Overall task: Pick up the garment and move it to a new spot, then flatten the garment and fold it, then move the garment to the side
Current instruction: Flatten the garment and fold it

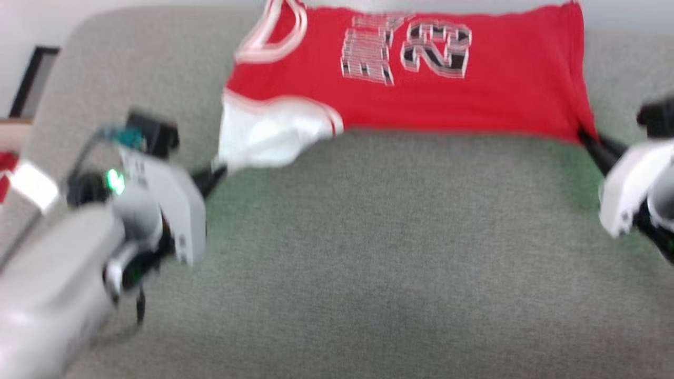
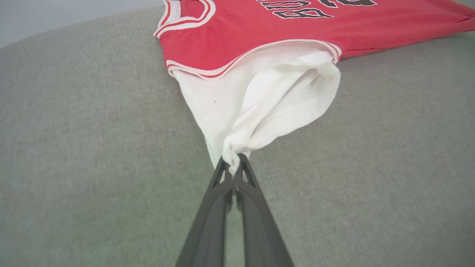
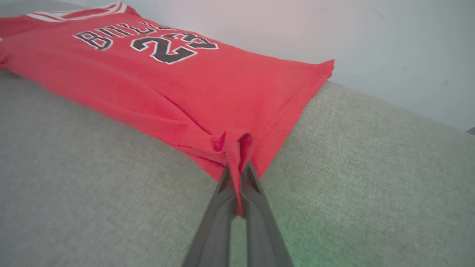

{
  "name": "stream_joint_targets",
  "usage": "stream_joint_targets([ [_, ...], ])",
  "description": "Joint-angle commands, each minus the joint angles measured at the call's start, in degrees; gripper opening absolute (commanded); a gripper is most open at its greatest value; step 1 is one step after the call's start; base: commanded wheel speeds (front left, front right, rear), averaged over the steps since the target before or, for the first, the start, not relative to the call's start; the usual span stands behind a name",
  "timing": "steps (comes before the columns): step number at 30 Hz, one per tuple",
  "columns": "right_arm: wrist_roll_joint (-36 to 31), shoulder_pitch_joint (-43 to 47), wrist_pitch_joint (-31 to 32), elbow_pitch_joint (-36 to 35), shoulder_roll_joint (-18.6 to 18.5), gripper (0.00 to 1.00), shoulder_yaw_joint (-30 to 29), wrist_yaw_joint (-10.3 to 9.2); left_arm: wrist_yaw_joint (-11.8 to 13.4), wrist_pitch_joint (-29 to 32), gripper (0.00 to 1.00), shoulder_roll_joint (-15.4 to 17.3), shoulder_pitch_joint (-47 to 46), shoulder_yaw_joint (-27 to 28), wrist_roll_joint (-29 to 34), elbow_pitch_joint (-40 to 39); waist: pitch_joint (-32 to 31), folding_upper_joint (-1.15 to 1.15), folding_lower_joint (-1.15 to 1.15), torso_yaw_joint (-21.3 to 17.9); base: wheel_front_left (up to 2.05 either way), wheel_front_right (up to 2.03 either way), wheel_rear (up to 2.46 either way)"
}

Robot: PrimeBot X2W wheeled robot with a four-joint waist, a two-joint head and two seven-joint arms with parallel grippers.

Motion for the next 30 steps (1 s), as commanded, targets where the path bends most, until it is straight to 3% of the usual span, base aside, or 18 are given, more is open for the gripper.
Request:
stream_joint_targets([
  [1,1.60,3.81,0.96,-2.09,-1.84,0.00,0.28,-0.06,2.13,0.37,0.00,1.85,4.67,-0.18,-1.72,-3.45,-6.27,0.00,0.00,-0.26,0.00,0.00,0.00],
  [10,7.33,23.03,7.29,-14.83,-9.85,0.00,-2.48,-0.06,15.21,-1.83,0.00,11.32,25.22,-1.06,-8.52,-24.36,-10.78,0.00,0.00,0.04,0.00,0.00,0.00],
  [18,9.50,40.68,14.09,-26.23,-12.64,0.00,-8.34,-0.06,24.41,-4.14,0.00,15.67,38.20,-1.95,-14.25,-35.42,-11.57,0.00,0.00,0.48,0.00,0.00,0.00],
  [23,8.53,49.31,17.14,-30.60,-11.47,0.00,-14.30,-0.06,28.31,-4.38,0.00,17.79,42.41,-2.29,-16.42,-40.46,-11.21,0.00,0.00,0.45,0.00,0.00,0.00],
  [30,5.22,51.53,20.81,-37.78,-7.75,0.00,-22.84,-0.06,30.58,-2.55,0.00,23.11,37.81,-0.30,-13.20,-46.16,-10.10,0.00,0.00,-1.24,0.00,0.00,0.00],
])
